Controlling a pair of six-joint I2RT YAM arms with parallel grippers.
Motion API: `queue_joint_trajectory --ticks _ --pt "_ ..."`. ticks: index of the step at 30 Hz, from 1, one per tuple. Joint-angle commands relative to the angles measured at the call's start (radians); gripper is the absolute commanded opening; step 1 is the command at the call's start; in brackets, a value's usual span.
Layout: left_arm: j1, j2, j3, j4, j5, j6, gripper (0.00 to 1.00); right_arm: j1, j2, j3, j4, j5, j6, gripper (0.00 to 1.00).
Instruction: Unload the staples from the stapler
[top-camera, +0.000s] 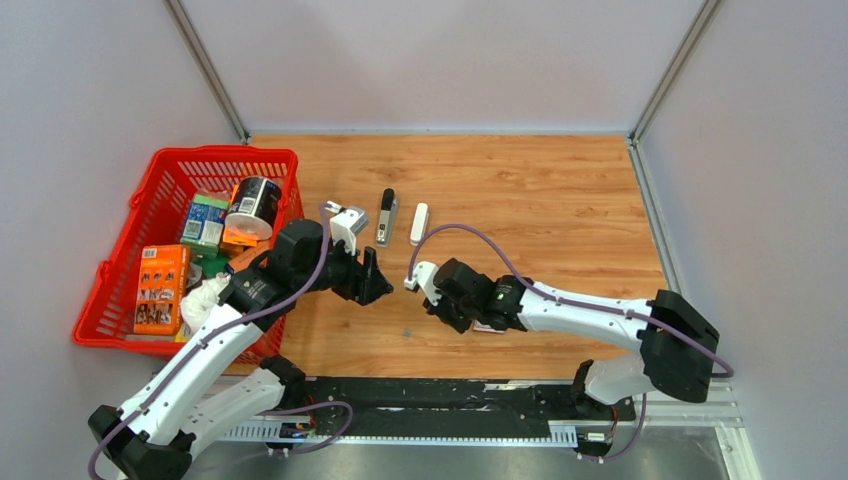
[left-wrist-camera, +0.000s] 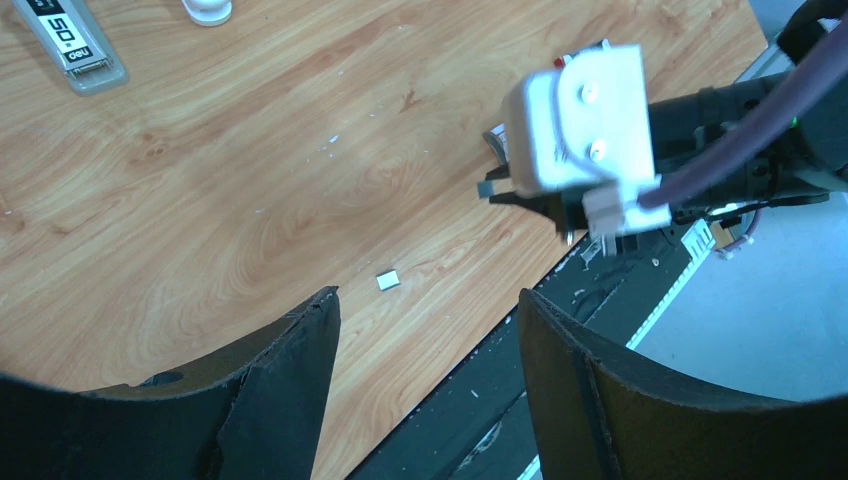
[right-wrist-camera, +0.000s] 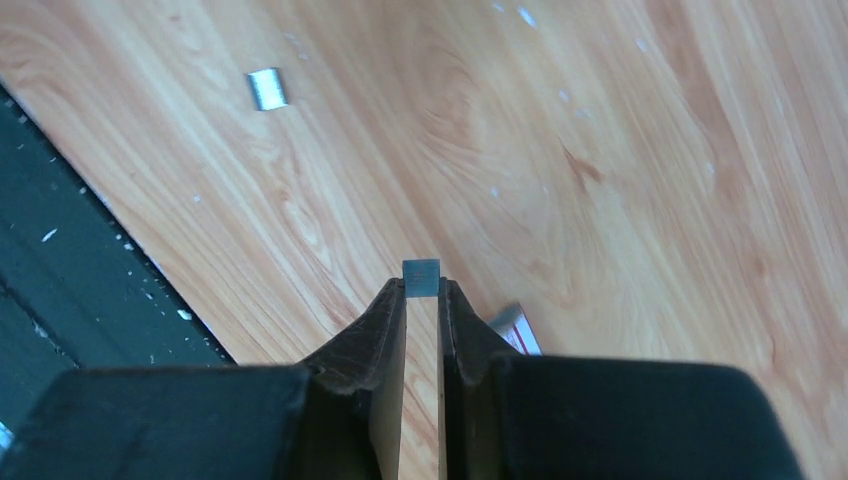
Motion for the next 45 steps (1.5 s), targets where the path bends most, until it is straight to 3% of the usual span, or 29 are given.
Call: queue_joint_trajectory --ticks 1,11,25,45 --pt "0.001 -0.021 0.001 0.015 0.021 0.007 0.73 -0.029 -0.085 -0.019 -0.121 0.194 0.239 0.09" --pt "0.001 -0.026 -0.001 0.018 0.033 0.007 0.73 -0.118 -0.315 -0.162 -0.223 0.372 0.517 0.10" --pt "-0.001 -0.020 -0.002 0.023 0.049 0.007 0.73 -0.236 -0.353 -0.219 -0.405 0.550 0.888 0.08" --pt "-0.016 -0.017 -0.004 0.021 0.047 0.007 0.73 -0.376 -0.392 -0.326 -0.316 0.537 0.939 0.10"
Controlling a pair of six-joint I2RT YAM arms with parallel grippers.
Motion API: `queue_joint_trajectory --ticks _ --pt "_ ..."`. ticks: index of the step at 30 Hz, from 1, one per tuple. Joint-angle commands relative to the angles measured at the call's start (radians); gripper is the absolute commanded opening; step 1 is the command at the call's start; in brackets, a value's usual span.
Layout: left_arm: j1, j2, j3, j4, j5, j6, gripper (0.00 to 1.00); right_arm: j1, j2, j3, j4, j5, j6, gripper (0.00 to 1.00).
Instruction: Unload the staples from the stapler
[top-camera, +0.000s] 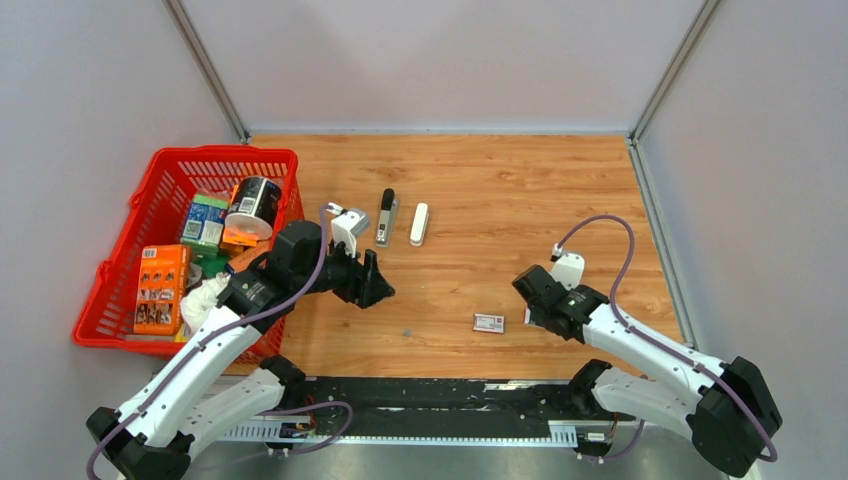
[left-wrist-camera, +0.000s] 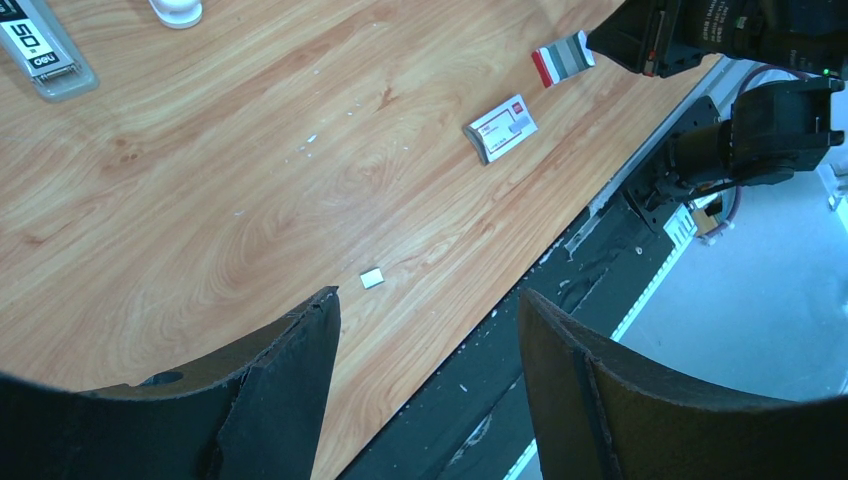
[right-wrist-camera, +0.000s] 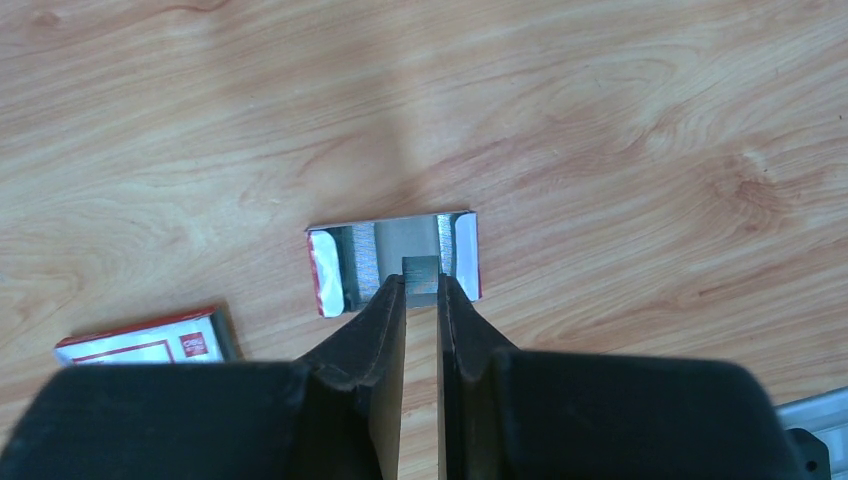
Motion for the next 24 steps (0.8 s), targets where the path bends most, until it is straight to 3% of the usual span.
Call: queue_joint_trajectory --ticks 1,24 --pt "-0.005 -0.004 -0.004 0.021 0.014 0.008 0.73 -0.025 0.008 -0.026 0.059 0.025 0.032 0.10" --pt "-0.005 -0.004 -0.004 0.016 0.011 0.011 0.73 -0.060 0.099 -0.052 0.171 -0.046 -0.016 0.10"
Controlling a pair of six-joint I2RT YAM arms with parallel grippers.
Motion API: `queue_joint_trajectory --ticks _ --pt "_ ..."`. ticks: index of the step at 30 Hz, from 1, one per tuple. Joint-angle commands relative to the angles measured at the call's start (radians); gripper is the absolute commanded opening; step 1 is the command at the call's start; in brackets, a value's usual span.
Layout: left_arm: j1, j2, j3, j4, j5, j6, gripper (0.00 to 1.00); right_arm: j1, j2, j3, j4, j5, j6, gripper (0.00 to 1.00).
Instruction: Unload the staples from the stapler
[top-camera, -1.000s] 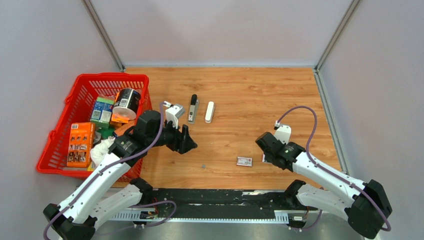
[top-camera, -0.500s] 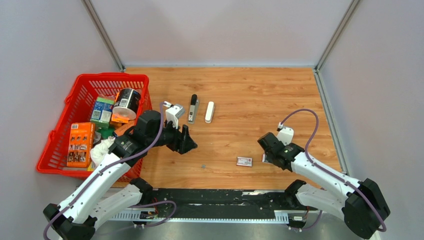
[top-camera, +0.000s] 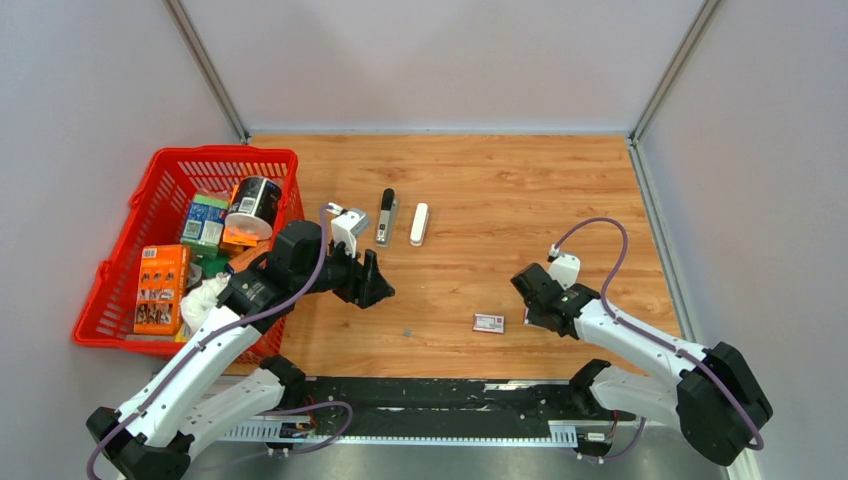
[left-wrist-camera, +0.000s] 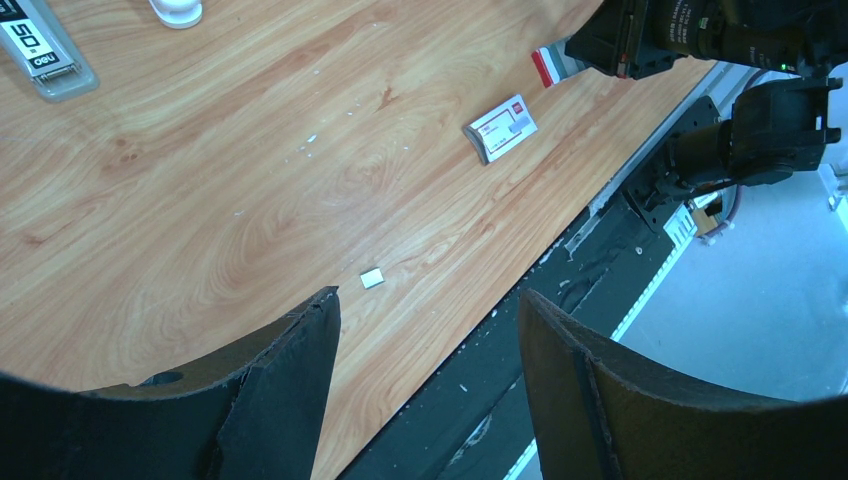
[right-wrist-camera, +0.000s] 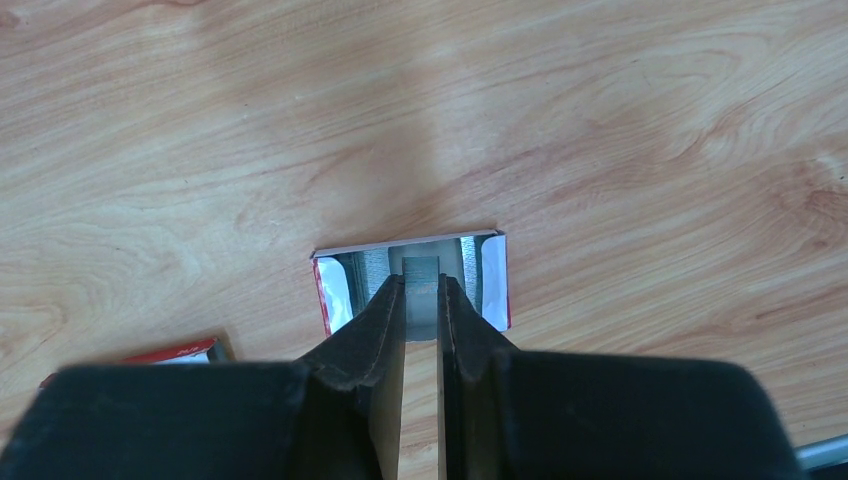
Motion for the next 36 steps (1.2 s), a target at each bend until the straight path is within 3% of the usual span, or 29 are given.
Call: queue_joint_trajectory --ticks 1,16,26,36 --pt "-0.004 -0.004 -0.004 0.015 0.011 0.010 0.73 -0.007 0.012 0.000 0.043 0.007 -0.005 0.10" --pt "-0.004 -0.002 -0.004 0.018 0.011 0.012 0.73 -0.018 0.001 -0.011 0.040 0.007 0.009 0.14" --pt "-0.004 -0.001 -0.004 0.016 0.012 0.012 0.73 -0.020 0.021 -0.004 0.040 0.008 0.007 0.25" --pt "-0.006 0.001 -0.002 0.016 0.012 0.012 0.73 -0.018 -0.002 0.011 0.028 0.025 0.004 0.27"
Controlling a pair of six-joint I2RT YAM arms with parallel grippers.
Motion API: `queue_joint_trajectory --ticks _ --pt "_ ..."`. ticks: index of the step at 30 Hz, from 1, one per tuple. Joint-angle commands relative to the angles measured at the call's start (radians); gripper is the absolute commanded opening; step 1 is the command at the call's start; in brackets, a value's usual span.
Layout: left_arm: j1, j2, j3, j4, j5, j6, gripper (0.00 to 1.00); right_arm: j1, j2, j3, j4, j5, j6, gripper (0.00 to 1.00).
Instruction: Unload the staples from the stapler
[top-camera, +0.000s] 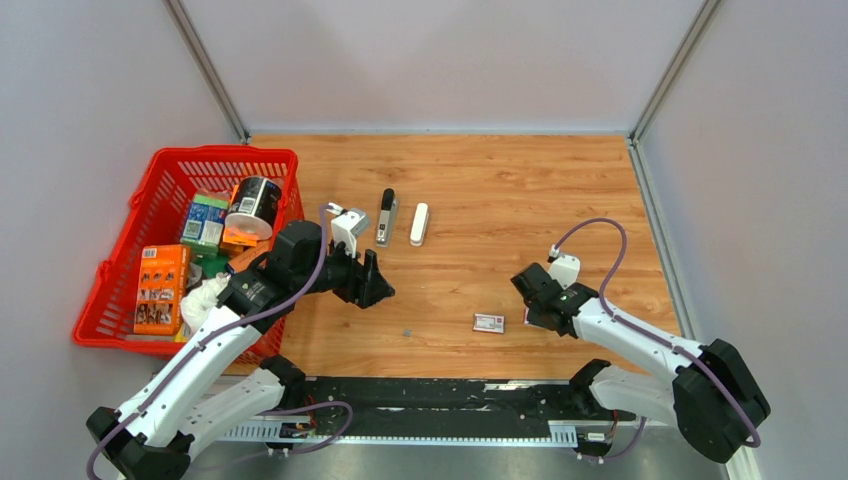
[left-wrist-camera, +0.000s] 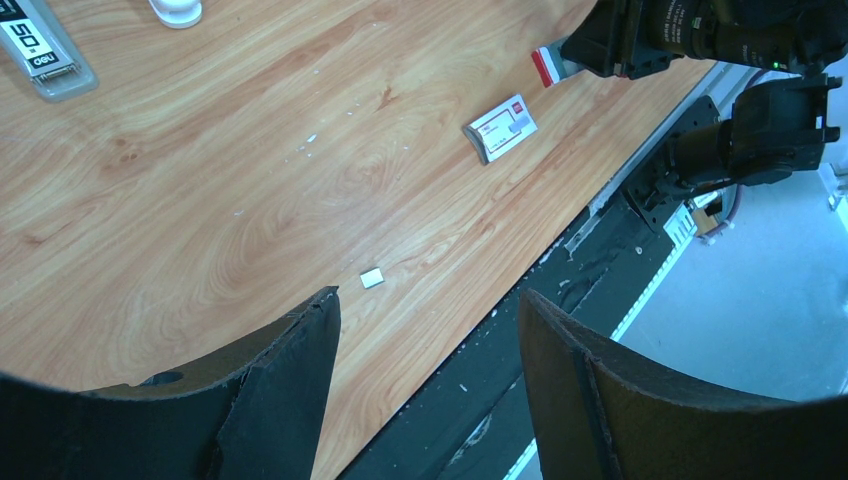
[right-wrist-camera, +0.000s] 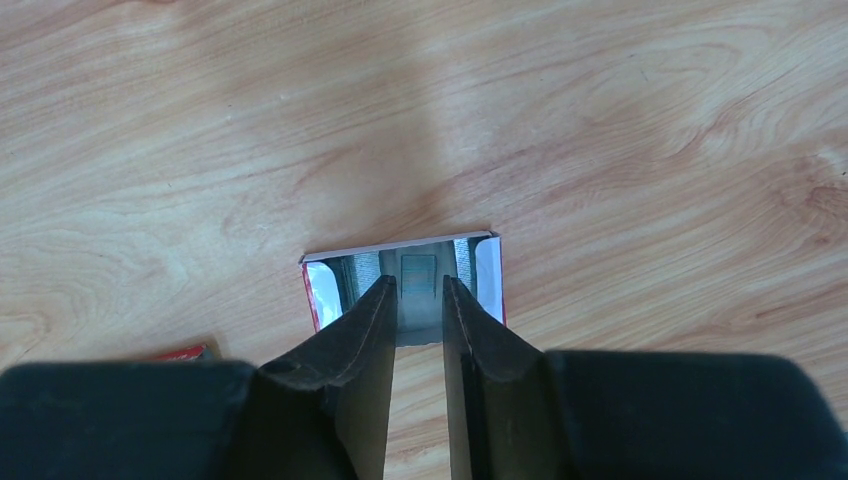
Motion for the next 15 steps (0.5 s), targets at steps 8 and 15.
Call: queue_joint_trajectory --ticks 8,15 --pt "-0.005 0.004 -0.002 0.016 0.012 0.013 0.73 -0.005 -0.060 0.119 -0.007 -0.029 -0.084 0.33" --pt "-0.007 0.008 0.004 0.018 -0.009 0.013 0.73 0.053 -0.067 0.157 0.183 -0.244 -0.270 0.39"
